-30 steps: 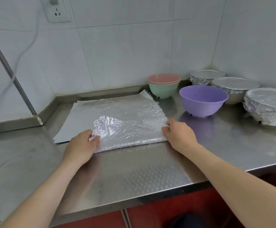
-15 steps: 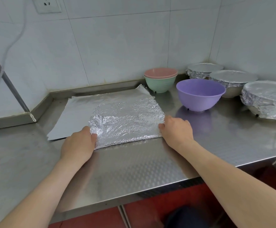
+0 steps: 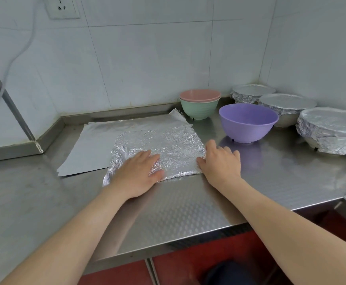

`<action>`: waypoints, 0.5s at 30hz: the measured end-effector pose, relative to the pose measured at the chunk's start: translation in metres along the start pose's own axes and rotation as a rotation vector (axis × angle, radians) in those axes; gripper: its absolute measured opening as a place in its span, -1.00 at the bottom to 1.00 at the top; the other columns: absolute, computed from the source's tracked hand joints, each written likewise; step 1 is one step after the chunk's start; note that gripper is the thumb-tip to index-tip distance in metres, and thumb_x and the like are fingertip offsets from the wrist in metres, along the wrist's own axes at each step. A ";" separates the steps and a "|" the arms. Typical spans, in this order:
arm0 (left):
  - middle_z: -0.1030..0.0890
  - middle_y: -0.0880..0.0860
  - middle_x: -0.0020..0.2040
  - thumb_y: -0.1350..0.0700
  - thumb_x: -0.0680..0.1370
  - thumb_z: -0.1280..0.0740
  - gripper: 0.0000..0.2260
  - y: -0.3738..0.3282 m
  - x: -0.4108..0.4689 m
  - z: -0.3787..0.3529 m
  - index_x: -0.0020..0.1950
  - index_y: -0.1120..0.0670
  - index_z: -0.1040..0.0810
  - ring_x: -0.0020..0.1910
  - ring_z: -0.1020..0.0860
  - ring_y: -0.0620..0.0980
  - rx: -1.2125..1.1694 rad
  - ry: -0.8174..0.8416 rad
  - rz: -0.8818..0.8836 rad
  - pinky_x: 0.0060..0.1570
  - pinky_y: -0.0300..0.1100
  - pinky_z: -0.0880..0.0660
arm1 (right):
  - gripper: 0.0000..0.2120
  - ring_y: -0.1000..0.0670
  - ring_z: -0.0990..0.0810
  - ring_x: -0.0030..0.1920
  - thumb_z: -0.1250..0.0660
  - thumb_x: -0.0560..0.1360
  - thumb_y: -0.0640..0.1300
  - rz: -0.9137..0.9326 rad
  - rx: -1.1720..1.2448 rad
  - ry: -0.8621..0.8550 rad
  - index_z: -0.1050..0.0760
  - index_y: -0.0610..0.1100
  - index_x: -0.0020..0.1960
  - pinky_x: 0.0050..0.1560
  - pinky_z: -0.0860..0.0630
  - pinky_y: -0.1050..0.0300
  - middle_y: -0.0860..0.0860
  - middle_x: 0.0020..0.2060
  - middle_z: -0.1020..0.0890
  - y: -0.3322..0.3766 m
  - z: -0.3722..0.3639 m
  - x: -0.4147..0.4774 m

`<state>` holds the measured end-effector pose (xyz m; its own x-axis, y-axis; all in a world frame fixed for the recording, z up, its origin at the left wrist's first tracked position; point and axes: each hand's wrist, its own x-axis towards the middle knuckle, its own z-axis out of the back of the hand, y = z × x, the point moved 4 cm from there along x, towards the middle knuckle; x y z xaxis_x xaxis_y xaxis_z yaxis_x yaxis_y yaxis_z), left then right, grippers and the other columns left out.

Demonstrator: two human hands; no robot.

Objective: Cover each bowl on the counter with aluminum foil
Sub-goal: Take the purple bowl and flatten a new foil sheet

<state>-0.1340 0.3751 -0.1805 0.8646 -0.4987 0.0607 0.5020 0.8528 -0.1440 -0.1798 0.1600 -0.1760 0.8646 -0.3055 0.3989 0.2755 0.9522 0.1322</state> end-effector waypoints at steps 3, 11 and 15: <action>0.07 -0.04 0.60 -0.30 0.60 0.08 -0.44 0.008 0.003 -0.014 0.57 -0.16 0.03 0.56 0.11 -0.06 0.081 0.105 0.049 0.49 0.02 0.10 | -0.78 -0.19 -0.44 0.12 -0.27 0.40 -0.17 0.089 -0.096 -0.187 -0.48 -0.18 0.04 0.02 -0.27 -0.08 -0.15 0.03 -0.51 0.016 0.011 0.001; 0.18 -0.07 0.59 -0.08 0.64 0.05 -0.48 0.006 0.002 -0.013 0.57 -0.13 0.18 0.55 0.19 -0.08 0.115 0.150 0.067 0.51 0.05 0.17 | -0.40 0.03 0.10 0.56 0.15 0.64 0.21 0.433 0.248 0.483 0.09 -0.06 0.59 0.52 0.10 -0.05 0.03 0.58 0.04 0.090 -0.019 -0.026; 0.16 -0.10 0.59 -0.30 0.59 0.06 -0.44 0.012 0.002 -0.012 0.56 -0.21 0.12 0.55 0.19 -0.10 0.062 0.177 0.081 0.50 0.04 0.18 | -0.21 0.04 0.17 0.56 0.22 0.52 0.41 0.394 0.087 0.526 0.16 -0.04 0.59 0.52 0.13 -0.12 0.04 0.58 0.14 0.056 -0.021 -0.014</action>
<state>-0.1265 0.3820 -0.1941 0.8881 -0.4425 -0.1244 0.4355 0.8966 -0.0803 -0.1675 0.2181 -0.1933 0.9897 0.1296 -0.0611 -0.1194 0.9817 0.1486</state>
